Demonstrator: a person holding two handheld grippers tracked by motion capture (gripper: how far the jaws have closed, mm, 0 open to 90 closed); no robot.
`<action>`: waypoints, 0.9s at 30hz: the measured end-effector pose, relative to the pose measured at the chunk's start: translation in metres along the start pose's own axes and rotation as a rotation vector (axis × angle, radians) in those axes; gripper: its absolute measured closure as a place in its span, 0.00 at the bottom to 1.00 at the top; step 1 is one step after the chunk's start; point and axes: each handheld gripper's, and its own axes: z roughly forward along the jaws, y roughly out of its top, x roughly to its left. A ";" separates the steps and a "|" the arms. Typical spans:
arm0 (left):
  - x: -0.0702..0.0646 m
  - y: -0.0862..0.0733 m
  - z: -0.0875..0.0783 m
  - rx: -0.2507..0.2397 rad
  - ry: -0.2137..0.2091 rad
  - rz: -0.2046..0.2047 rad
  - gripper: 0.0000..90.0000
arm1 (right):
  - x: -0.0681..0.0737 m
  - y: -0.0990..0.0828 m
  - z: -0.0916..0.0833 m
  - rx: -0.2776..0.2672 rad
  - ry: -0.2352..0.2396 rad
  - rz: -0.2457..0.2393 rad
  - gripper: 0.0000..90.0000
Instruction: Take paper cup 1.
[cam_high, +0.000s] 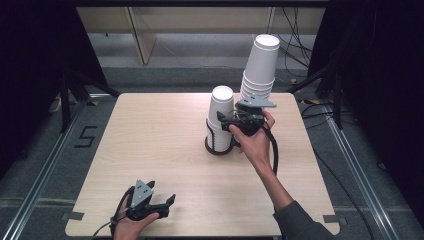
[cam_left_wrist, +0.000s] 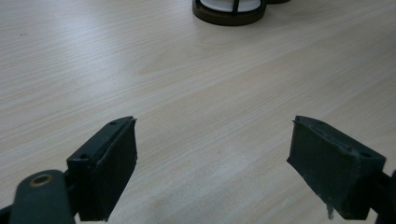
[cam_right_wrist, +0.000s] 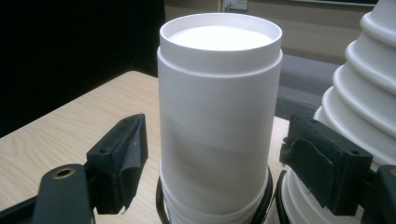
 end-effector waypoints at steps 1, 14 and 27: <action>0.000 0.000 0.000 0.001 -0.001 0.000 0.16 | 0.000 0.000 0.001 0.002 -0.005 -0.005 0.25; 0.000 0.000 0.000 0.006 0.002 -0.002 0.16 | 0.006 0.004 0.020 0.018 -0.054 0.010 0.23; -0.001 0.000 -0.001 0.002 -0.003 -0.005 0.16 | 0.012 0.005 0.039 0.027 -0.102 0.040 0.19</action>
